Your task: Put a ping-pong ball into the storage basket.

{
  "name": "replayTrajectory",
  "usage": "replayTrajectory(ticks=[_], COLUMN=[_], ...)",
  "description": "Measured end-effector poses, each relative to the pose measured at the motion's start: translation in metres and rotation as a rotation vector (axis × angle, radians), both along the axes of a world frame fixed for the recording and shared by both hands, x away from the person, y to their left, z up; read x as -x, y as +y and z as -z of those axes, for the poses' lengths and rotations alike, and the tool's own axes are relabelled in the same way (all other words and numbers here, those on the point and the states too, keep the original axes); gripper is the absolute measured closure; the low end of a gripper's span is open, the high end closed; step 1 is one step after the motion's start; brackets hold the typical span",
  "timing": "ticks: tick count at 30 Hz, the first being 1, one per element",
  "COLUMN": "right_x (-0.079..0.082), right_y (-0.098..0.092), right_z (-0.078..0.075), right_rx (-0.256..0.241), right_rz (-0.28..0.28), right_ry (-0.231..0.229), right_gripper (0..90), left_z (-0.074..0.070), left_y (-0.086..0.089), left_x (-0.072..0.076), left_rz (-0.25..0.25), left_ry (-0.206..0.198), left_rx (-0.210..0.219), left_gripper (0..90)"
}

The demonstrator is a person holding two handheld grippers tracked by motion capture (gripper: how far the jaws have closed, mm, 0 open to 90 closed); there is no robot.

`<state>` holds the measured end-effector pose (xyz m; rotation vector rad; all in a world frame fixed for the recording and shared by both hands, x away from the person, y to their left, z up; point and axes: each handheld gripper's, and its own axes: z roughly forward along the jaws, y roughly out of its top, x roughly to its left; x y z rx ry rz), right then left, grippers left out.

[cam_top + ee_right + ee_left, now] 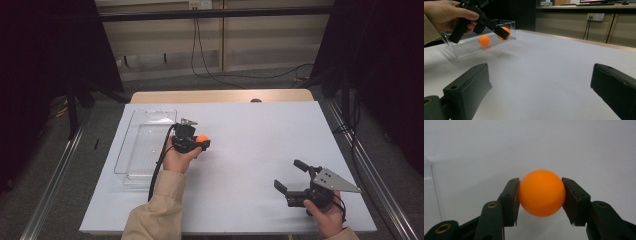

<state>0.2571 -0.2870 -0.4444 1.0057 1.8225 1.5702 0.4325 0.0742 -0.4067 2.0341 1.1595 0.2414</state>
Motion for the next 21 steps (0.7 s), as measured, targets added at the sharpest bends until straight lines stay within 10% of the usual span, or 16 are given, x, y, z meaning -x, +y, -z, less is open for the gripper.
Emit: replayTrajectory(ticks=[21], right_x=[0.0000], right_y=[-0.0002], right_z=[0.0000], right_rx=[0.001], right_rz=[0.000], right_ry=[0.000], right_gripper=[2.0], left_z=[-0.0061], left_y=[0.0086], left_x=[0.0063], left_rz=[0.012], left_ry=[0.010], left_rx=[0.015], left_gripper=[50.8])
